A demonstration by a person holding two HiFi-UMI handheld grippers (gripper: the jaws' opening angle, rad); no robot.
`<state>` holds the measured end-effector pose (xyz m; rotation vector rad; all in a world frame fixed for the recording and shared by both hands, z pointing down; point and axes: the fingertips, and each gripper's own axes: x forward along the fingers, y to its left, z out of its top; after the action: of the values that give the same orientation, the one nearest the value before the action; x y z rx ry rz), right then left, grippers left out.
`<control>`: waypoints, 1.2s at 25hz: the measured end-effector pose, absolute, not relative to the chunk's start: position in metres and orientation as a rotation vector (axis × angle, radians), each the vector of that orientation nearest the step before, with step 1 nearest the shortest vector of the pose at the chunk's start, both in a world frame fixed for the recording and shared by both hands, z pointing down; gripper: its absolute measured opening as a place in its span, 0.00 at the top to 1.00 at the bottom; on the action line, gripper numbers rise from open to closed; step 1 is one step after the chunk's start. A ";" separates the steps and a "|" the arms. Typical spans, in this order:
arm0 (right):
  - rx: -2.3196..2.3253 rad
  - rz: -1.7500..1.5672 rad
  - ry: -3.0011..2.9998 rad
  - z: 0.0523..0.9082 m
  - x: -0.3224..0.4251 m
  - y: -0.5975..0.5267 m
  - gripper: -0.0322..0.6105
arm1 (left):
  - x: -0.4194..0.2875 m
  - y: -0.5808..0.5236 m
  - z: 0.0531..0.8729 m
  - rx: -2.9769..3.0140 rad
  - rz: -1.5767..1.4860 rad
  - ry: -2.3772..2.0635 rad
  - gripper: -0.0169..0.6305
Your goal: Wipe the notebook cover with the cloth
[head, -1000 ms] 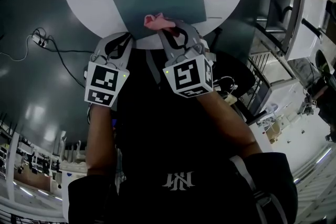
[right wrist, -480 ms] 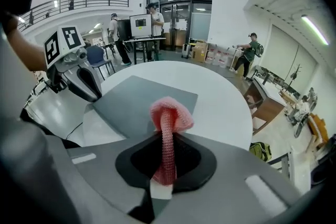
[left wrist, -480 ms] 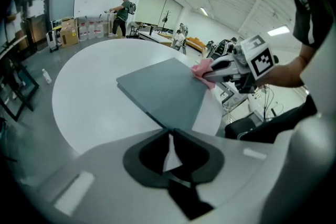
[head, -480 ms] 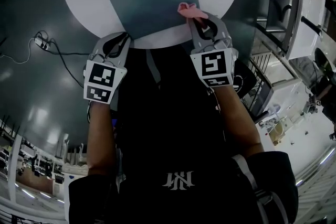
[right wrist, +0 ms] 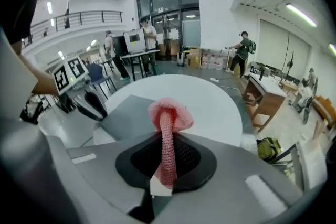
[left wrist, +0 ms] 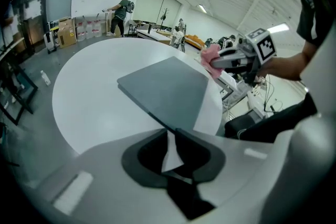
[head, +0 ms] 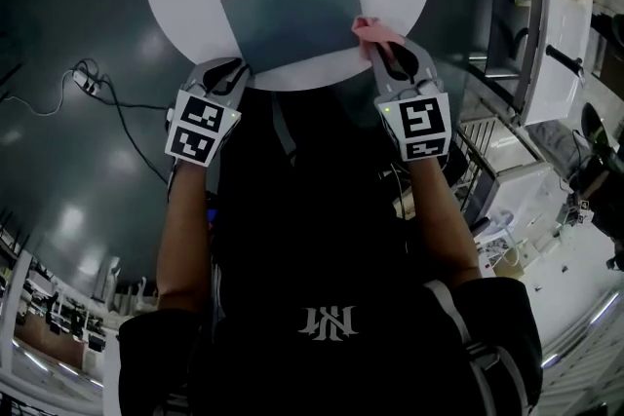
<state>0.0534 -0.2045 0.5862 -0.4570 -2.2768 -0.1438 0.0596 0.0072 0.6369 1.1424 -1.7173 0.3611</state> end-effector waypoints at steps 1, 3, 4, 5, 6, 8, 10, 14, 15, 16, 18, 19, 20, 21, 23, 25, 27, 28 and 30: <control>-0.504 -0.085 -2.294 0.577 0.051 -0.192 0.90 | 0.059 0.009 0.637 1.151 0.369 -1.707 0.90; -0.637 0.011 -2.321 0.550 0.047 -0.160 0.90 | 0.059 0.015 0.632 1.170 0.390 -1.677 0.91; -0.710 0.049 -2.336 0.533 0.046 -0.144 0.90 | 0.060 0.018 0.625 1.183 0.392 -1.665 0.91; -0.776 0.082 -2.353 0.513 0.045 -0.129 0.90 | 0.060 0.021 0.614 1.201 0.383 -1.662 0.91; -0.834 0.106 -2.372 0.493 0.043 -0.117 0.90 | 0.058 0.022 0.599 1.224 0.361 -1.671 0.92; -0.939 0.130 -2.414 0.452 0.038 -0.098 0.90 | 0.048 0.018 0.559 1.280 0.271 -1.725 0.94; -1.034 0.141 -2.460 0.412 0.032 -0.085 0.90 | 0.033 0.009 0.509 1.339 0.152 -1.814 0.97; -1.171 0.162 -2.561 0.327 0.022 -0.065 0.90 | 0.003 0.005 0.407 1.441 0.062 -2.012 0.97; -1.200 0.170 -2.588 0.304 0.020 -0.061 0.90 | -0.002 0.005 0.379 1.464 0.048 -2.064 0.97; -1.230 0.179 -2.616 0.281 0.019 -0.058 0.90 | -0.006 0.007 0.351 1.489 0.019 -2.117 0.97; -1.292 0.202 -2.673 0.238 0.020 -0.055 0.90 | -0.009 0.010 0.293 1.542 -0.075 -2.221 0.97; -1.322 0.218 -2.698 0.219 0.022 -0.054 0.90 | -0.009 0.014 0.265 1.568 -0.126 -2.269 0.97; -1.351 0.237 -2.718 0.202 0.024 -0.052 0.90 | -0.008 0.019 0.239 1.592 -0.168 -2.314 0.97; -1.379 0.254 -2.734 0.186 0.026 -0.049 0.90 | -0.006 0.026 0.215 1.616 -0.192 -2.354 0.97; -1.439 0.279 -2.754 0.155 0.032 -0.041 0.90 | 0.000 0.040 0.168 1.668 -0.192 -2.421 0.97; -1.507 0.302 -2.766 0.128 0.040 -0.034 0.90 | 0.007 0.054 0.128 1.724 -0.198 -2.469 0.97; -1.561 0.333 -2.781 0.108 0.046 -0.035 0.90 | 0.010 0.064 0.098 1.771 -0.276 -2.500 0.97; -1.580 0.346 -2.789 0.101 0.049 -0.036 0.90 | 0.012 0.070 0.086 1.786 -0.337 -2.515 0.97; -1.594 0.362 -2.807 0.089 0.057 -0.035 0.90 | 0.016 0.087 0.067 1.800 -0.446 -2.544 0.97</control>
<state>0.0569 -0.0350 0.0891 -1.5942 -2.8072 0.3620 0.0161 0.0869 0.0667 1.7999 -2.5436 -0.4464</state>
